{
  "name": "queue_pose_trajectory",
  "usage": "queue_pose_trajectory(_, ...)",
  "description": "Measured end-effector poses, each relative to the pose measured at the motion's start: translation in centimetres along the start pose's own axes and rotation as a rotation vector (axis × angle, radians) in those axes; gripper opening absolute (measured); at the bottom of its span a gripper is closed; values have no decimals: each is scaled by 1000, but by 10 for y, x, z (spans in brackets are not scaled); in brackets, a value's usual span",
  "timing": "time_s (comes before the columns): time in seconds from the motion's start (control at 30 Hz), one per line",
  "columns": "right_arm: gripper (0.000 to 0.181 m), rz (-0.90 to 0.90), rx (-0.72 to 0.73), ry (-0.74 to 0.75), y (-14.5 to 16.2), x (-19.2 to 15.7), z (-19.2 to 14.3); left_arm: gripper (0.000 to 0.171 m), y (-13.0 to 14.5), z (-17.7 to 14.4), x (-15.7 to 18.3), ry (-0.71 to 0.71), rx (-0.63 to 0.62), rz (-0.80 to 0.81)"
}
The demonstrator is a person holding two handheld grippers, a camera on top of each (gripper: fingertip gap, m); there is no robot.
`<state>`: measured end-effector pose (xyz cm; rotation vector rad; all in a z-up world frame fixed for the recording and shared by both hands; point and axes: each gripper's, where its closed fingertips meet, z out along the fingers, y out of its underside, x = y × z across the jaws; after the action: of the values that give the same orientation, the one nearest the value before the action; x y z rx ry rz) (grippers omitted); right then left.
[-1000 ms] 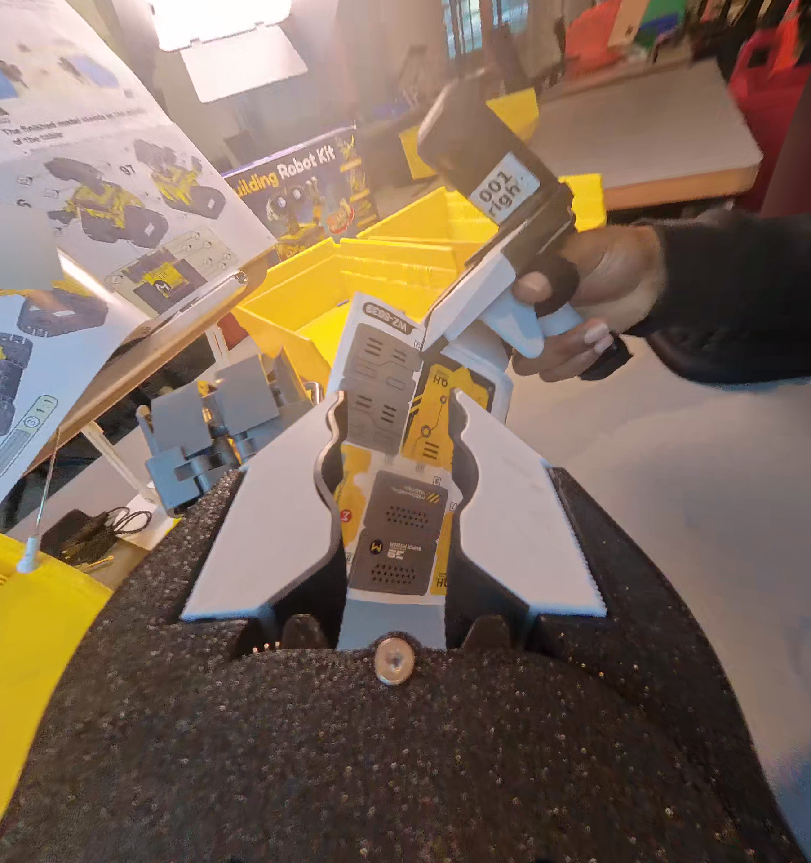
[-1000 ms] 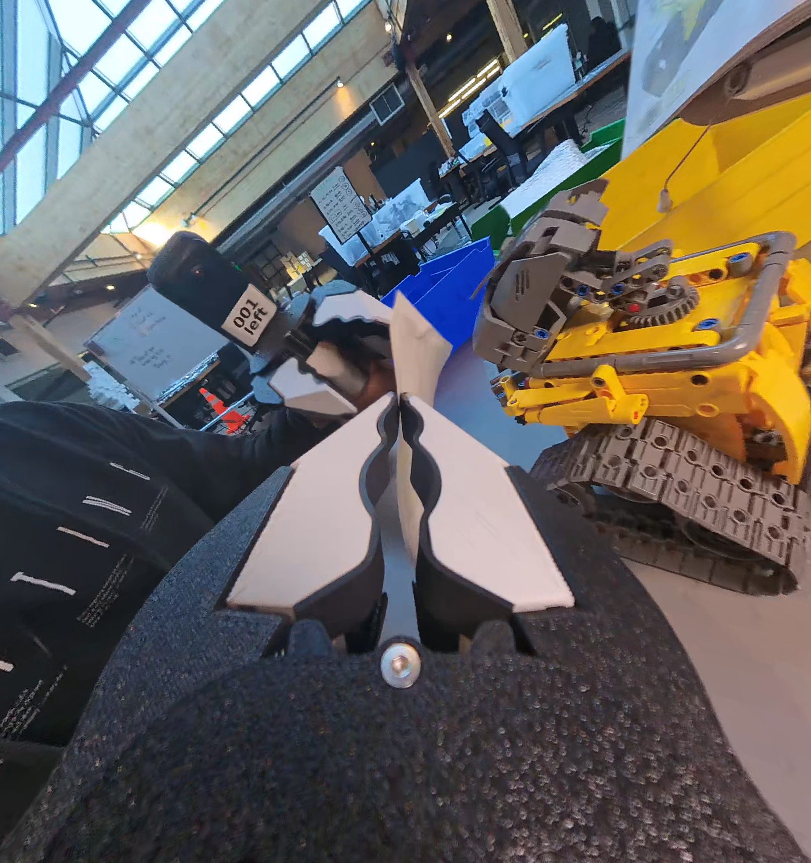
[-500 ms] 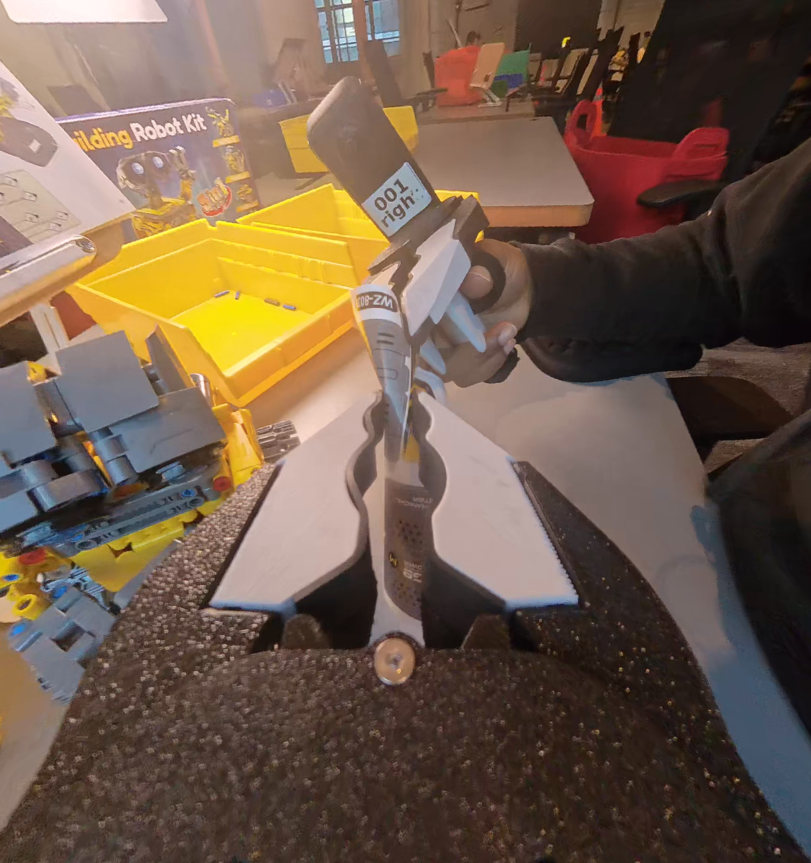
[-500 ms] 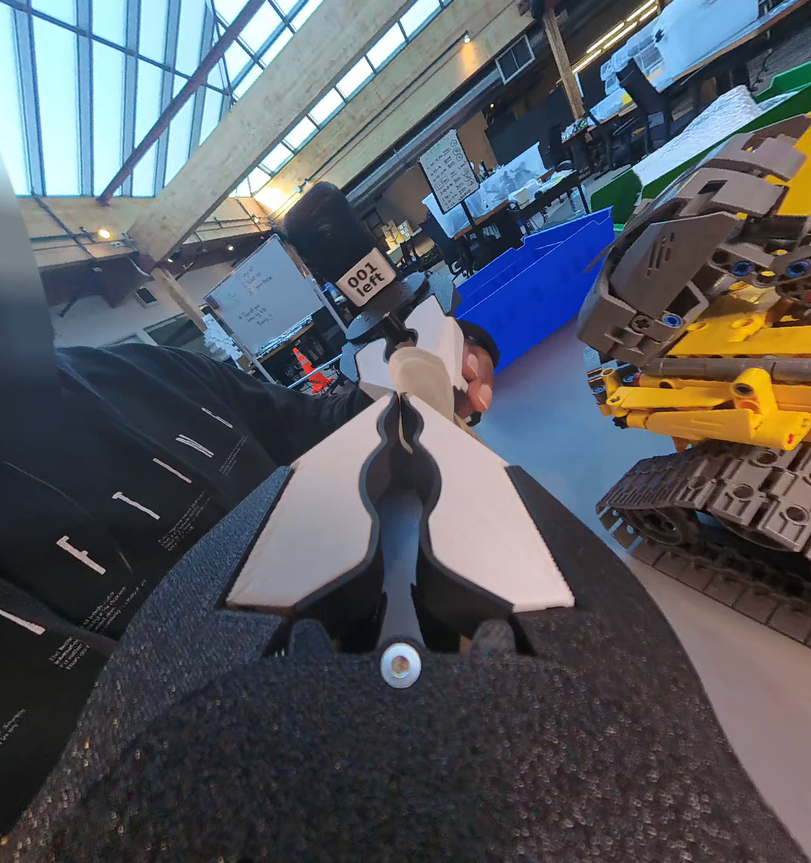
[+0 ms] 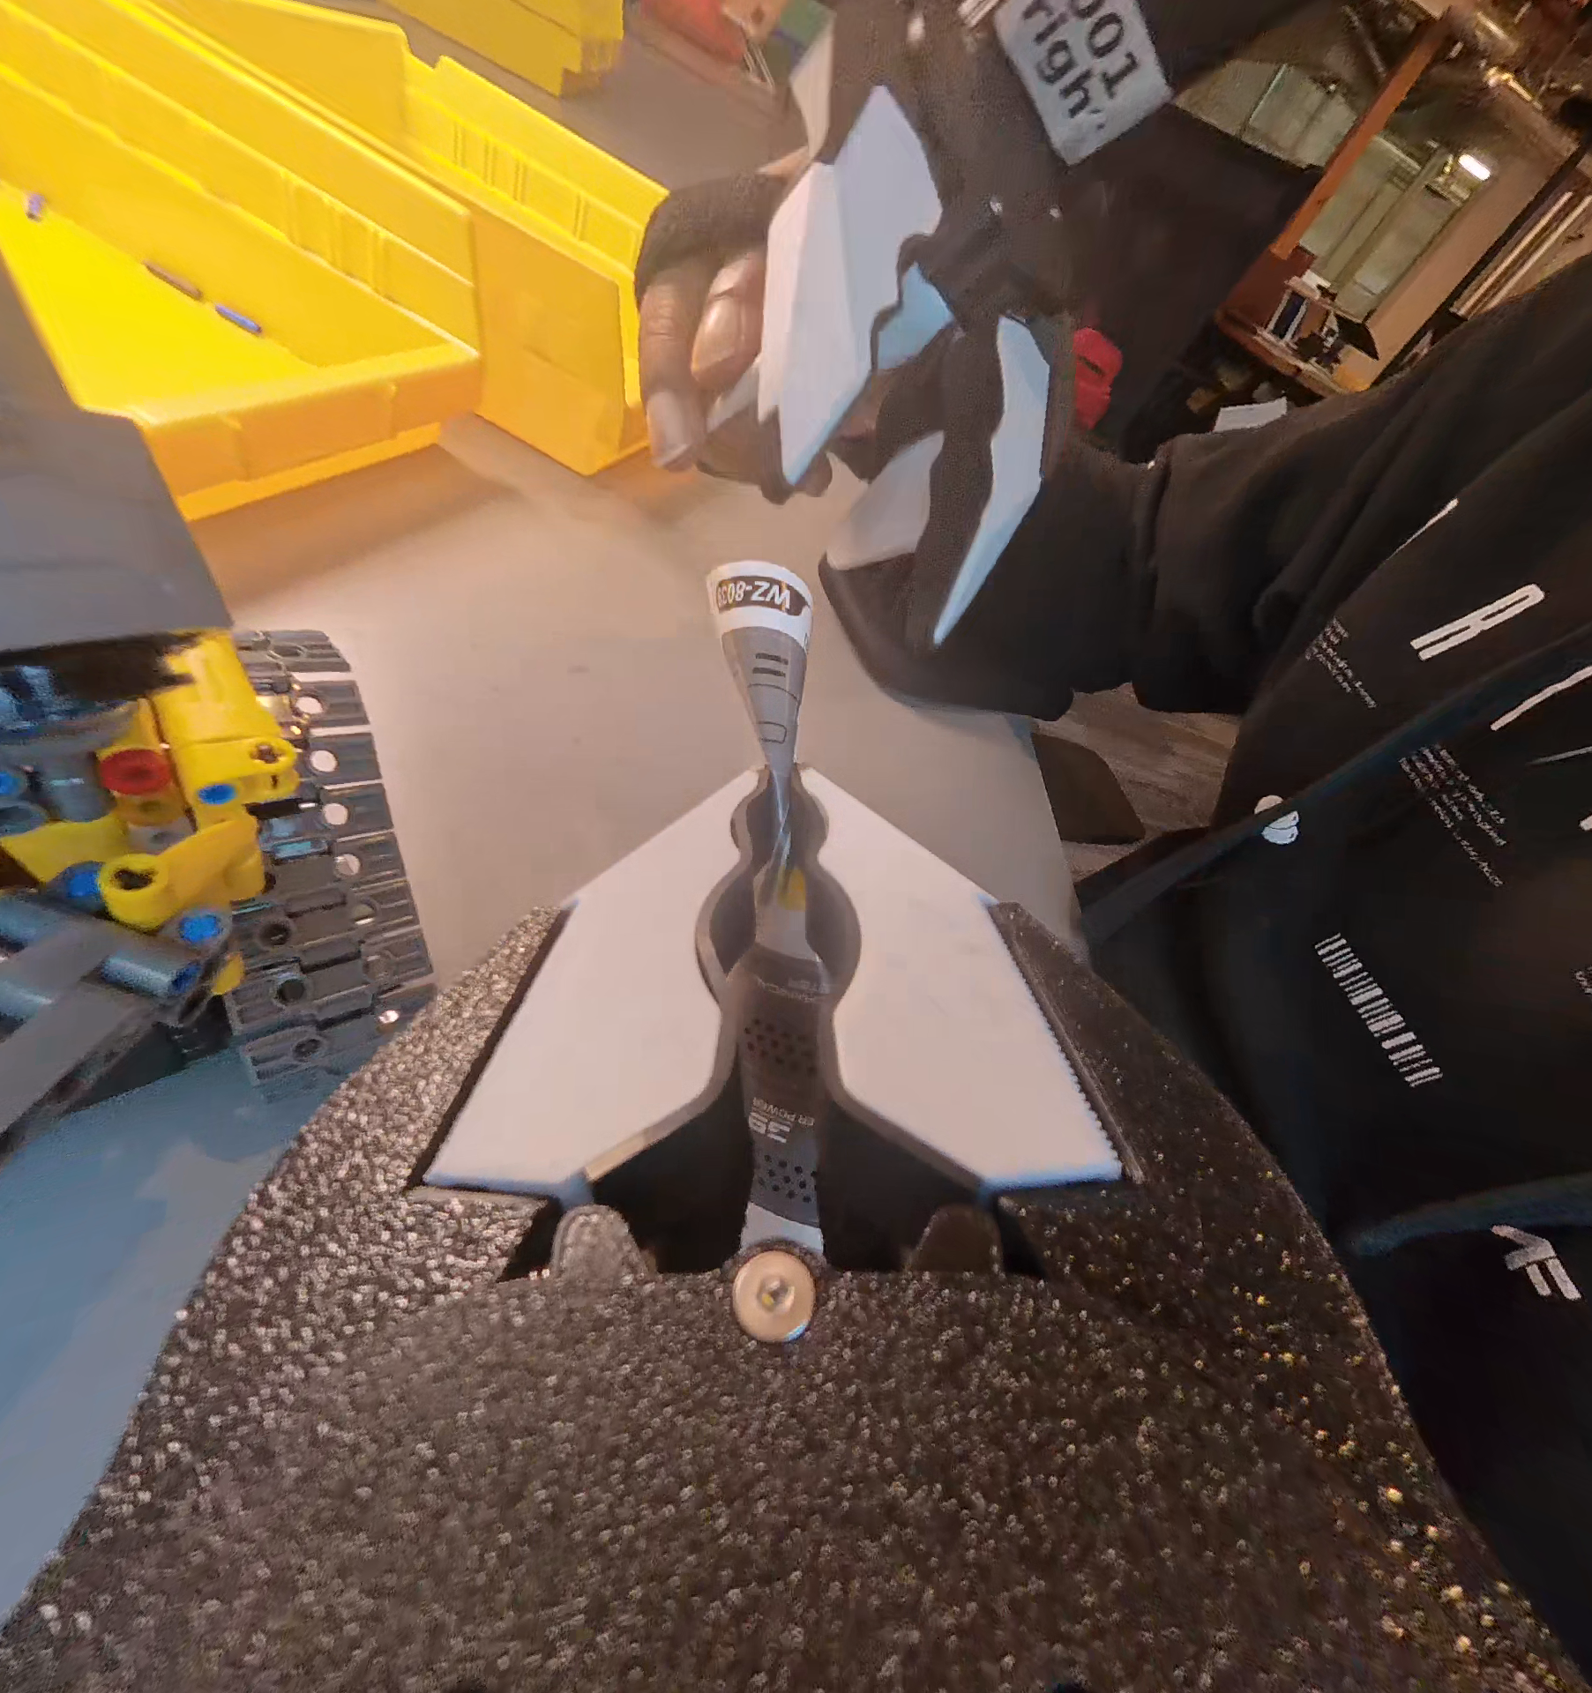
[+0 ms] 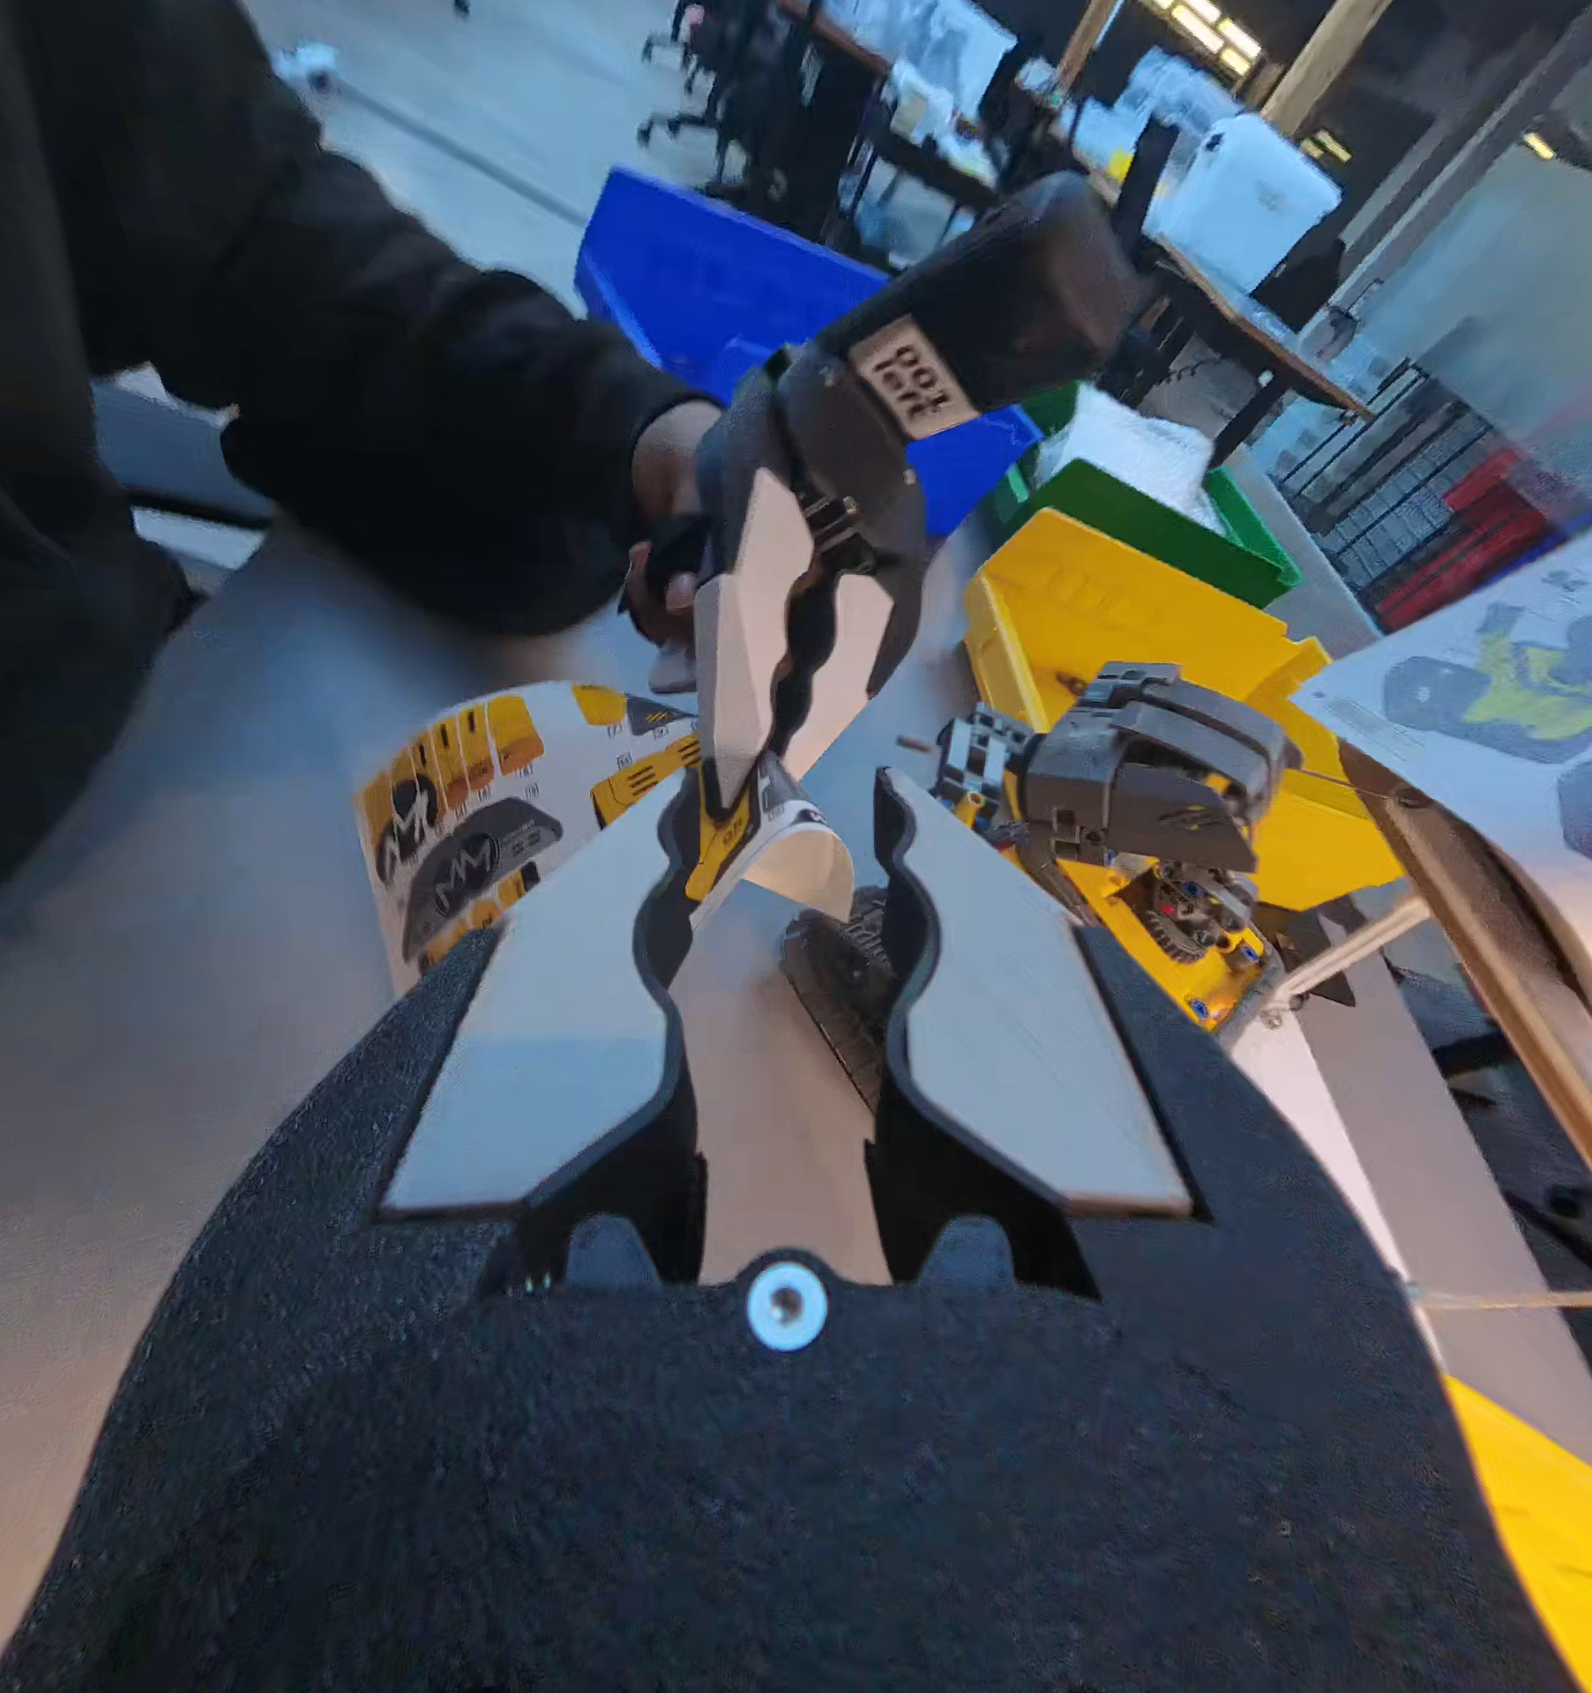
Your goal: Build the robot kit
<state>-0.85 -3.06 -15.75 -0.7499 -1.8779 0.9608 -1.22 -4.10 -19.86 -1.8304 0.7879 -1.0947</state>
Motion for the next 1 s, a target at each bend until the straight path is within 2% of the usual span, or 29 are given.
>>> queue_pose_trajectory(0.1,39,-154,-147,-35,21,-20,16,1,7,5,6,45,-29,-23)
queue_pose_trajectory(0.2,22,-170,-188,-41,34,-25,22,1,14,7,7,55,-63,-24)
queue_pose_trajectory(0.33,3,-13,-129,-99,32,-27,19,6,15,6,6,58,-59,-20)
queue_pose_trajectory(0.43,0,225,-92,-140,39,-21,19,21,8,1,6,12,-33,89)
queue_pose_trajectory(0.5,0,382,-25,-190,37,-21,19,25,3,-1,3,-51,-17,181)
queue_pose_trajectory(0.6,1,510,62,-258,27,-22,21,12,4,0,1,-100,-31,233)
queue_pose_trajectory(0.67,0,552,98,-289,22,-24,21,2,2,0,8,-52,-16,210)
queue_pose_trajectory(0.77,3,589,127,-315,20,-25,20,1,2,-1,10,-12,-7,157)
queue_pose_trajectory(0.9,16,560,127,-316,14,-23,17,0,8,2,7,-36,-48,177)
queue_pose_trajectory(1.0,13,540,62,-314,13,-24,17,0,11,4,7,-53,-71,200)
